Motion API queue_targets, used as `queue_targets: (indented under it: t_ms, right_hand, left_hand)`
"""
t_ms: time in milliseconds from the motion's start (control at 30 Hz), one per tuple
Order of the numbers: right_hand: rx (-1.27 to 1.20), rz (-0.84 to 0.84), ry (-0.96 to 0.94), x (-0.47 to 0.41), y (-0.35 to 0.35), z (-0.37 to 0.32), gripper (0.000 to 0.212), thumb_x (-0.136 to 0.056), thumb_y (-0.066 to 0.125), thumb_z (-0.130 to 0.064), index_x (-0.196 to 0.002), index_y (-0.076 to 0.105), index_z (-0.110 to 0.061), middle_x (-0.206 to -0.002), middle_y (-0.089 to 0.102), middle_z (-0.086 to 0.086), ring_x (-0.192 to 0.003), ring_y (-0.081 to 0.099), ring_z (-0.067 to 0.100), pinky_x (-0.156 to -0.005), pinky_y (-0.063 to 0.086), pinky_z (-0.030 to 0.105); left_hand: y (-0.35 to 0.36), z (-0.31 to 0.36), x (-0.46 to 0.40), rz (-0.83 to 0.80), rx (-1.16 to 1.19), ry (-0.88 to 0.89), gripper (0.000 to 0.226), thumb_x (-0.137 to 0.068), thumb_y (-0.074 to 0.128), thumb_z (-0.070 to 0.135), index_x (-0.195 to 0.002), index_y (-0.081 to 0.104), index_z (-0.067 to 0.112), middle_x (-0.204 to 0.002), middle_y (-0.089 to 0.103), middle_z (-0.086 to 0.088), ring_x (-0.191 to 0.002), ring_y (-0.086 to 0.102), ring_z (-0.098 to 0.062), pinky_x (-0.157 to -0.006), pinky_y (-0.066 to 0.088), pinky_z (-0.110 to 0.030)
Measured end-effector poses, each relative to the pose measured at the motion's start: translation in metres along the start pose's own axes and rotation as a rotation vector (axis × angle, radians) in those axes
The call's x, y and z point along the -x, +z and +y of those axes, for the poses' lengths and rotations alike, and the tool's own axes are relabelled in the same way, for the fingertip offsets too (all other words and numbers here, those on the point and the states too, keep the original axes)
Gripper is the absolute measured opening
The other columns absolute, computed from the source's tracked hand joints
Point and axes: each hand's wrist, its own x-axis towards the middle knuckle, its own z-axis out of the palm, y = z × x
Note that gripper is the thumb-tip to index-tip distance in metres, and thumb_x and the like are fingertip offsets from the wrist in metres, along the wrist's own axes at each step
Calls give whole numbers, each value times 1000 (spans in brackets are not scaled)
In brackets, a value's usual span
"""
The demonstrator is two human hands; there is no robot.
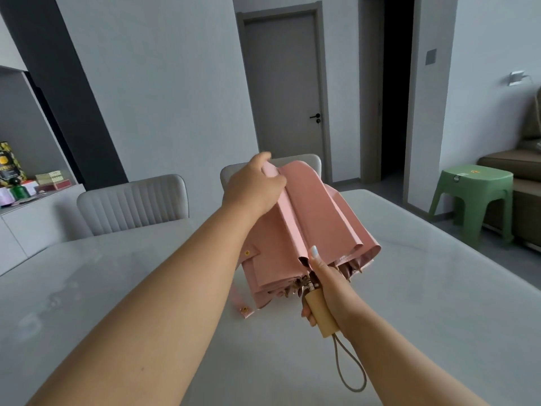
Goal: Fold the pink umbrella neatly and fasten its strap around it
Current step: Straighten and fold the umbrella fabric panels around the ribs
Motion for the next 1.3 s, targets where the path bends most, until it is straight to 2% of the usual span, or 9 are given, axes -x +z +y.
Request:
queue_targets:
  t_ms: [100,300,500,633,700,833,933,1133,1300]
  right_hand:
    - [-33,14,4,0,-2,1,78,-60,52,-79,-103,51,-14,-57,59,16,-49,58,28,-48,48,31]
    - [-94,-17,-11,2,-3,-3,63,-64,64,-66,-102,52,-17,-56,56,18,-45,53,28,-46,46,30]
    - [-73,-17,-41,5,1,-4,31,-92,61,-38,-96,57,-7,-50,55,11,-38,50,22,-42,44,27]
    - [-54,-4,-20,3,0,-5,31,-94,61,-34,-93,58,-3,-54,54,17,-38,49,24,-43,44,27]
    - [-87,-7,-9,3,0,-5,32,-94,61,-33,-94,57,-1,-55,55,18,-40,48,25,-43,44,28]
    - [-139,-47,8,3,0,-5,35,-94,59,-34,-90,56,1,-56,53,19,-38,44,25,-41,41,27]
    - [-162,-99,18,5,0,-7,34,-97,54,-32,-87,56,0,-54,51,18,-34,41,23,-38,38,24]
    - [-88,-124,73,5,-2,-10,36,-97,53,-37,-92,55,-2,-55,53,17,-37,44,24,-41,40,26]
    - [-86,19,92,-1,-2,-7,56,-84,68,-48,-121,44,-13,-100,59,18,-48,62,27,-41,47,27]
  left_hand:
    - [4,-17,2,30,44,-21,37,-90,48,1,-117,68,17,-115,64,-4,-107,60,-25,-79,43,-25]
    - [14,-56,10,137,100,-11,41,-100,44,7,-138,56,16,-137,59,-6,-125,55,-23,-100,43,-27]
    - [37,-72,14,70,34,72,41,-102,41,14,-141,54,17,-127,52,-19,-120,52,-35,-105,40,-40]
    - [47,-53,28,-54,-200,-209,58,-102,20,53,-153,29,27,-155,19,-10,-138,23,-35,-112,27,-48]
    - [55,-49,32,-137,-108,-288,68,-98,18,63,-157,5,33,-162,4,-10,-143,19,-40,-114,24,-52]
    - [66,-60,32,-167,320,-347,91,-87,39,74,-152,-16,41,-159,23,-10,-136,38,-37,-112,35,-53]
    - [66,-63,35,-149,650,-413,113,-68,61,75,-152,-9,45,-150,40,-4,-122,53,-32,-104,45,-53]
    - [75,-64,37,98,890,-412,99,-67,81,43,-149,28,34,-139,51,0,-116,57,-24,-101,49,-48]
    - [76,-63,36,172,893,-381,106,-58,82,46,-149,28,38,-142,49,2,-120,56,-23,-103,48,-48]
